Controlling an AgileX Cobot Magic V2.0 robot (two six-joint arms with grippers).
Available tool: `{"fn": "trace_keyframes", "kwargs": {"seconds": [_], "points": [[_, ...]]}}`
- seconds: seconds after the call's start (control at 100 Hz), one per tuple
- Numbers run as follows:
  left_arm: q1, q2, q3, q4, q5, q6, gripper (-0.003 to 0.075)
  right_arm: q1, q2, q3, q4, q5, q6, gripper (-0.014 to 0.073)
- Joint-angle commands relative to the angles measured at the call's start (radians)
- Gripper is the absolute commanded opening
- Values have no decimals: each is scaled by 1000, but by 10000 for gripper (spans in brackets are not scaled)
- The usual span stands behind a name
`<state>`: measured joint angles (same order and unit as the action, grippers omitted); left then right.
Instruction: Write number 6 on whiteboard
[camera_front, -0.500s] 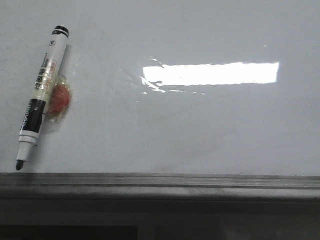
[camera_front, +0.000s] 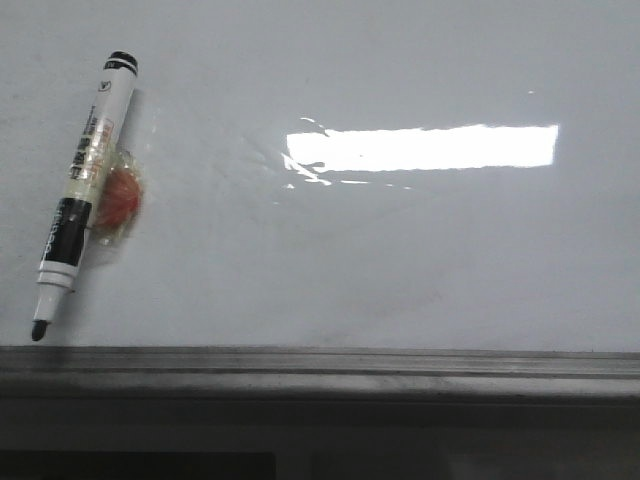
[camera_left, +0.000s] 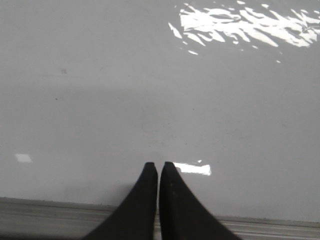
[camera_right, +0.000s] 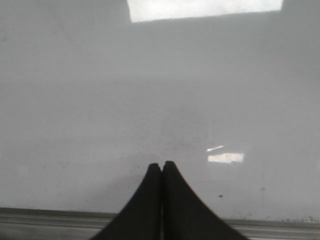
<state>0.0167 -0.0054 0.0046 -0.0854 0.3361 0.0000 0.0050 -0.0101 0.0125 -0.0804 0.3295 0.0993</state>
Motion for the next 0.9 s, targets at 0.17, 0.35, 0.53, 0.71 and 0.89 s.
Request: {"fn": "trace_keyframes", "kwargs": {"seconds": [0.17,0.35,0.53,0.71,0.89], "points": [[-6,-30,44,0,-44,-9,-19,-6,-20,28,-16,-12,-7,-64],[-6,-30,44,18,-49,-7,-19,-6,-20,28,-16,-12,-7,-64],[-6,-30,44,18,-49,-7,-19,-6,-20,28,-16,-12,-7,-64],[-6,-30,44,65,-80,-7,-19,-6,-20,28,-16,-12,-7,-64],[-6,-30,44,65,-106,-7,-19,-6,-20,28,-20,-23,-7,-64]]}}
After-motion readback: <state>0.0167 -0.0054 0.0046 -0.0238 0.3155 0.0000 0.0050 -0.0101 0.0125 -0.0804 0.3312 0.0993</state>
